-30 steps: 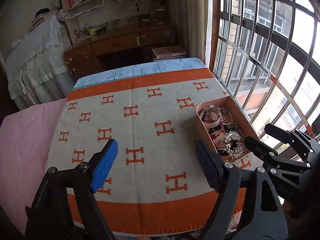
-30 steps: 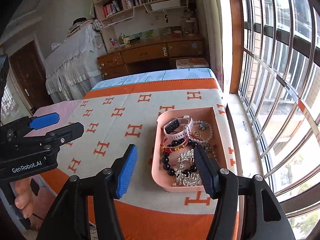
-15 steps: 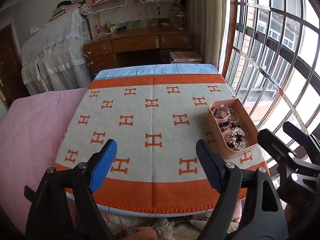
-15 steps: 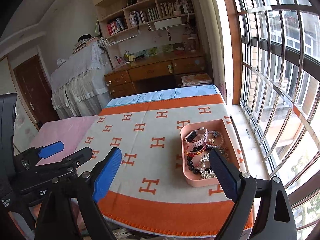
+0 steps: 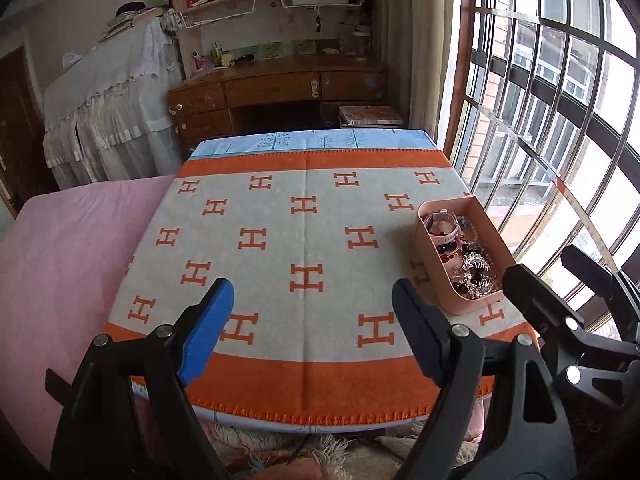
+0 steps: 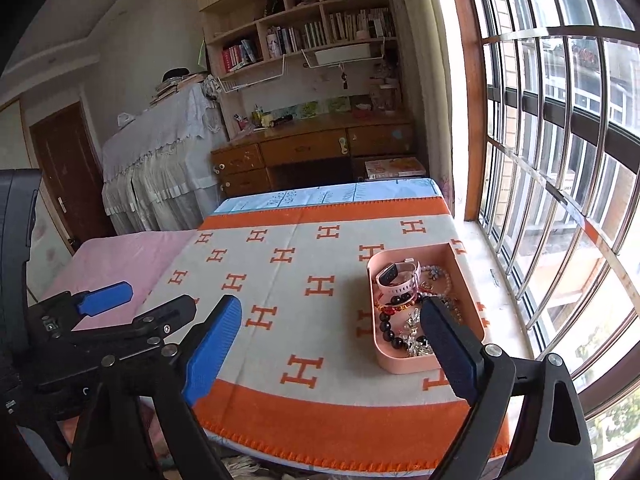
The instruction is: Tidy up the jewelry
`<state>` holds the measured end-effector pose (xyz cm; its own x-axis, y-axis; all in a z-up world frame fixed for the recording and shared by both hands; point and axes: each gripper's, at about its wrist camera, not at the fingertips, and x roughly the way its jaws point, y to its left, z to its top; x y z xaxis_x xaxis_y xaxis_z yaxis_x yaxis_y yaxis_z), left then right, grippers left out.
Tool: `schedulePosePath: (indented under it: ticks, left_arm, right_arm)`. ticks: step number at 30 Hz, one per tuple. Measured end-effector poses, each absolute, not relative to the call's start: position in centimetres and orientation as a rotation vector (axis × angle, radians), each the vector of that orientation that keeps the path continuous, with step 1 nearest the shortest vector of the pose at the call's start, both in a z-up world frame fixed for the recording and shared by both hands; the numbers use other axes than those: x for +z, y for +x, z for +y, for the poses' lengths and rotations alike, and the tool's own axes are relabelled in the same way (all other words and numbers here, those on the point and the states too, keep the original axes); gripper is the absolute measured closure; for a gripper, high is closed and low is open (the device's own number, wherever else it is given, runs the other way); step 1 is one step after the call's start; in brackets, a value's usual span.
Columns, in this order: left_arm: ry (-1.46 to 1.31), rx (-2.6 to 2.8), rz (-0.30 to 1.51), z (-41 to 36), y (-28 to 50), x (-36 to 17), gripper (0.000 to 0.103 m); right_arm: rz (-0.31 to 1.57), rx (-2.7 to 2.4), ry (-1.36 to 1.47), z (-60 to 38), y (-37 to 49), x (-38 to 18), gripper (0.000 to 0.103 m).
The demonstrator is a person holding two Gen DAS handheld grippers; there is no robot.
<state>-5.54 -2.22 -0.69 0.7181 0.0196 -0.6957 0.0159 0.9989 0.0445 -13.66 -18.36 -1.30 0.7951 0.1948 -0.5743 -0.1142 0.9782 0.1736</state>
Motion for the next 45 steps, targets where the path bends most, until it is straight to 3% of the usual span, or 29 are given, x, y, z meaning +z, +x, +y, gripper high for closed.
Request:
schedulePosePath:
  ticks: [45]
  left_arm:
    - [0.04, -0.008, 0.779, -1.7, -5.7, -0.4, 0.023]
  right_arm:
    - [0.65, 0.167, 0.159, -18.8, -13.8, -1.9, 0.011]
